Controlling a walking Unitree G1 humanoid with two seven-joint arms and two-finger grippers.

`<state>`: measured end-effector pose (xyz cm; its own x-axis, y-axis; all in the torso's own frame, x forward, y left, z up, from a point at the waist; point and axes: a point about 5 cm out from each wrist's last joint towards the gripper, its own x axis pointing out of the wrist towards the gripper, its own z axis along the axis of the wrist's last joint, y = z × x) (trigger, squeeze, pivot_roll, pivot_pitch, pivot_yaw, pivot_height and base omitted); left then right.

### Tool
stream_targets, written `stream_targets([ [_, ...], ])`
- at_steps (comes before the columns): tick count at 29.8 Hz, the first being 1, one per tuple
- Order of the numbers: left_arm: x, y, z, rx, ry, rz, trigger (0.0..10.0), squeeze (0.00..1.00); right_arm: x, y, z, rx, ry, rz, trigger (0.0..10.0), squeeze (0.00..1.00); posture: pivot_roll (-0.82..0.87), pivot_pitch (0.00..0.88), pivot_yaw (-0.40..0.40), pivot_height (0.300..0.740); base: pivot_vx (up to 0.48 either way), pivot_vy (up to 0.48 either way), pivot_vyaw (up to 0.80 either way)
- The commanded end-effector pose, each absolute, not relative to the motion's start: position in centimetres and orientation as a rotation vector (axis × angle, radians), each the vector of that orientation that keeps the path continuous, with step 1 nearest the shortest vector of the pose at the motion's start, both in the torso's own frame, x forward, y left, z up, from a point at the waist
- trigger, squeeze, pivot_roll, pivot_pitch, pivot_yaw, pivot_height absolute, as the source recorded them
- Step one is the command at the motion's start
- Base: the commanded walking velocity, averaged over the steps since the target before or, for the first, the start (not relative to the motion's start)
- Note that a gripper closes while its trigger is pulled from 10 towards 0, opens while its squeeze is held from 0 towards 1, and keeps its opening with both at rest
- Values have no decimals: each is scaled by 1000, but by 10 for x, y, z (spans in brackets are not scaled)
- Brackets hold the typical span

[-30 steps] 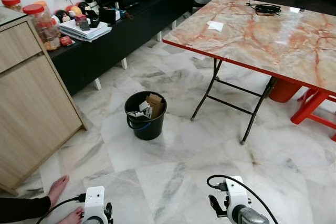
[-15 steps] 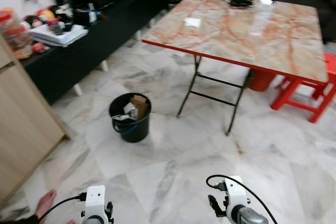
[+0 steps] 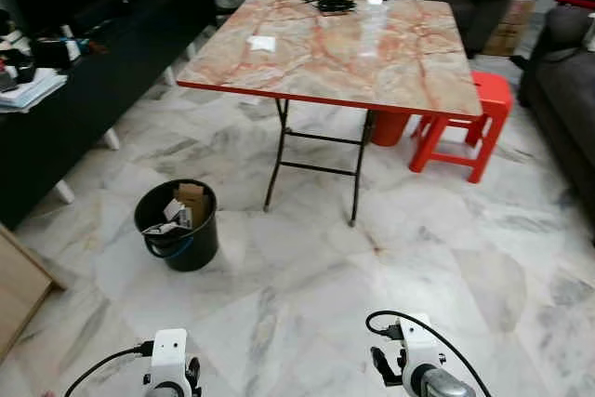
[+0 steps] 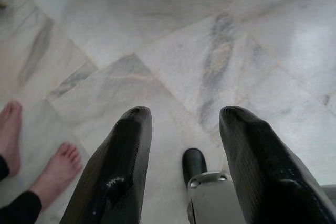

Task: Picking trash to rubbish bin

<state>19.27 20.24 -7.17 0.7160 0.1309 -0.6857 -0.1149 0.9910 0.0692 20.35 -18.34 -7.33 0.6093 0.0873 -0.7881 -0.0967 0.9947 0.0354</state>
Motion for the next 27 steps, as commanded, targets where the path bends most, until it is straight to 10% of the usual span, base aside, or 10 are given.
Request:
stream_targets([
  [1,190,205,-73,28,778,137,10000,0,204,-184,-73,-19,909,104,10000,0,-53,0,-10,740,0,0,-775],
  [27,192,208,-72,72,775,145,10000,0,207,-184,-71,-17,903,101,10000,0,-49,20,-15,740,0,0,-775],
])
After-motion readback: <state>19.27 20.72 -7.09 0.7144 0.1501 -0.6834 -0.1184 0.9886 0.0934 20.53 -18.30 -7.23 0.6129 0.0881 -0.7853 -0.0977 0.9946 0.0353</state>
